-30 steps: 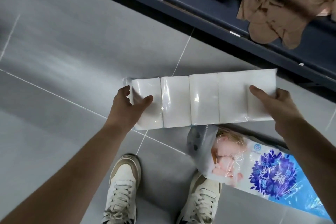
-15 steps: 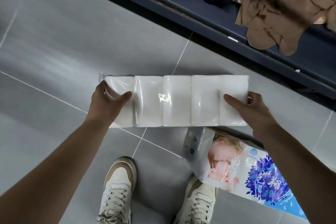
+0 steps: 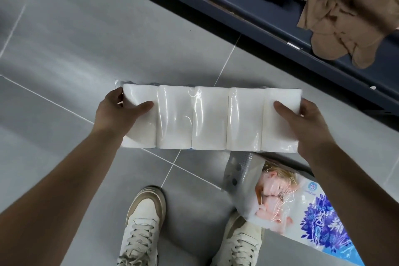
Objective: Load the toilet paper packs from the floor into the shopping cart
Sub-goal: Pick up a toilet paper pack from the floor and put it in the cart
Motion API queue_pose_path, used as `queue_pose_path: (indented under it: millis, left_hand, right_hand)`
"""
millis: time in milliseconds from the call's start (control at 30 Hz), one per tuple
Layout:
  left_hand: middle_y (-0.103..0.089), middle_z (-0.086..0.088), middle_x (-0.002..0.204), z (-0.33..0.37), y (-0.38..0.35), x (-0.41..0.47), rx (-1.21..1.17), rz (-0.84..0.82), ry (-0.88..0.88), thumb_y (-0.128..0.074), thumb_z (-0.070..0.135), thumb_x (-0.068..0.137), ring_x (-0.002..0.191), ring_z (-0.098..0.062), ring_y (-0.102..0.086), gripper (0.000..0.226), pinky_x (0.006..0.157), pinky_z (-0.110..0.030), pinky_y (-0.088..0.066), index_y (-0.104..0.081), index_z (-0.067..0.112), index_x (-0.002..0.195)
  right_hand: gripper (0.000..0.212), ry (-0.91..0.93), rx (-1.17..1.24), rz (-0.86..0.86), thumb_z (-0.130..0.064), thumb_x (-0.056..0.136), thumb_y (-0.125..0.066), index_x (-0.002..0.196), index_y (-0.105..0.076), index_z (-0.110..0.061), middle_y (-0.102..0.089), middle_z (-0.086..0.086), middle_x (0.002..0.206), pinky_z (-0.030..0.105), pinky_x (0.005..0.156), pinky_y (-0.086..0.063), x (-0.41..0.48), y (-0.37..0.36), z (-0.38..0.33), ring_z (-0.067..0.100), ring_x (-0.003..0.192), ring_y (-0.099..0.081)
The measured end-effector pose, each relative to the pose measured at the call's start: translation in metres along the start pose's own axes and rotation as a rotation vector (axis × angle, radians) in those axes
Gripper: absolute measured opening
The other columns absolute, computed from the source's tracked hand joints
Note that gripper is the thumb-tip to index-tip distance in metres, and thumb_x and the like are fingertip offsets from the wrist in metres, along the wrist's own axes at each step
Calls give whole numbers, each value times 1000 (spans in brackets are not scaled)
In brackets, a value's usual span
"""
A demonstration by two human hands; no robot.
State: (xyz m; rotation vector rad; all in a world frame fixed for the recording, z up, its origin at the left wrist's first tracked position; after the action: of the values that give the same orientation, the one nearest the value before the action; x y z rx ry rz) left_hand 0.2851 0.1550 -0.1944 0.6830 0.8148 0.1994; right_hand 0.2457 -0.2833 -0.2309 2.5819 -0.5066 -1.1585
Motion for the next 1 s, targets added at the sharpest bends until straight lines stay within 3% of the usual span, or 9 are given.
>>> queue_pose_path:
  millis: [167, 333, 400, 533, 633, 733, 867, 933, 1000]
  left_hand:
    - [-70, 6, 110, -5, 13, -1, -64, 81, -27, -91, 34, 69, 104, -19, -68, 59, 94, -41, -56, -67, 23, 122]
    - [-68, 8, 115, 4, 25, -4, -122, 147, -75, -91, 28, 70, 108, -13, -64, 67, 95, -36, -54, -62, 20, 129]
    - [-67, 9, 118, 8, 29, -4, -157, 168, -97, -92, 25, 70, 109, -10, -64, 67, 97, -35, -54, -61, 19, 129]
    - [-65, 11, 125, 12, 35, -7, -239, 209, -142, -92, 21, 70, 115, -4, -64, 74, 101, -32, -53, -56, 19, 134]
    - [-66, 13, 125, 8, 37, -7, -270, 220, -144, -93, 22, 67, 116, 0, -64, 77, 102, -37, -54, -55, 21, 134]
    - [-65, 10, 129, -1, 38, -9, -240, 203, -146, -94, 25, 65, 117, -3, -64, 85, 102, -41, -54, -50, 22, 137]
    - [-60, 10, 129, -13, 37, -21, -167, 158, -188, -94, 17, 67, 116, -1, -60, 99, 96, -24, -48, -37, 23, 147]
    - [-60, 5, 131, -23, 36, -24, -105, 145, -192, -95, 15, 64, 121, -10, -60, 102, 100, -32, -50, -35, 23, 147]
    - [-58, -2, 136, -29, 36, -25, -40, 127, -182, -97, 28, 57, 128, -21, -57, 109, 105, -46, -51, -32, 27, 144]
  right_hand:
    - [106, 56, 49, -12, -71, 39, -92, 127, -63, -20, -73, 3, 119, 47, 88, -62, -7, -5, -17, 28, 105, -73]
    - [108, 95, 82, -17, -65, 38, -95, 130, -60, -21, -73, -1, 119, 45, 87, -62, -16, -10, -36, 21, 105, -74]
    - [107, 110, 113, -16, -61, 36, -95, 129, -56, -25, -72, -6, 118, 37, 85, -61, -22, -12, -43, 14, 105, -72]
    - [86, 151, 177, -52, -48, 43, -91, 118, -50, -34, -67, -11, 121, 21, 82, -58, -33, -13, -53, 2, 107, -69]
    - [86, 174, 187, -62, -46, 46, -93, 118, -49, -33, -67, -10, 125, 23, 88, -57, -38, -9, -52, 1, 112, -68]
    - [96, 197, 175, -82, -44, 47, -95, 126, -46, -21, -68, -4, 128, 31, 96, -56, -43, -5, -46, 6, 115, -69]
    - [99, 204, 46, -72, -31, 54, -93, 138, -41, -20, -64, -5, 130, 37, 101, -56, -52, 1, -27, 11, 118, -67]
    - [111, 224, -127, -63, -34, 56, -97, 148, -34, -30, -60, -9, 134, 36, 103, -54, -56, 3, -18, 11, 120, -65]
    - [120, 244, -248, -86, -27, 59, -97, 154, -24, -35, -55, -8, 139, 40, 106, -51, -59, 4, -14, 13, 124, -60]
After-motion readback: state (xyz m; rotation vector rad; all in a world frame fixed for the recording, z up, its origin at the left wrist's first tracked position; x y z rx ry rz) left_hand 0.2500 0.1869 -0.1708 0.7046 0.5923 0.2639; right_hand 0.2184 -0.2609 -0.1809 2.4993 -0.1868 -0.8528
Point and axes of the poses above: each hand's wrist, its own x-axis towards the middle knuckle, its own y-axis out of the back of the hand, z = x × y, the point moved 5 cm from there along x, towards the middle knuckle
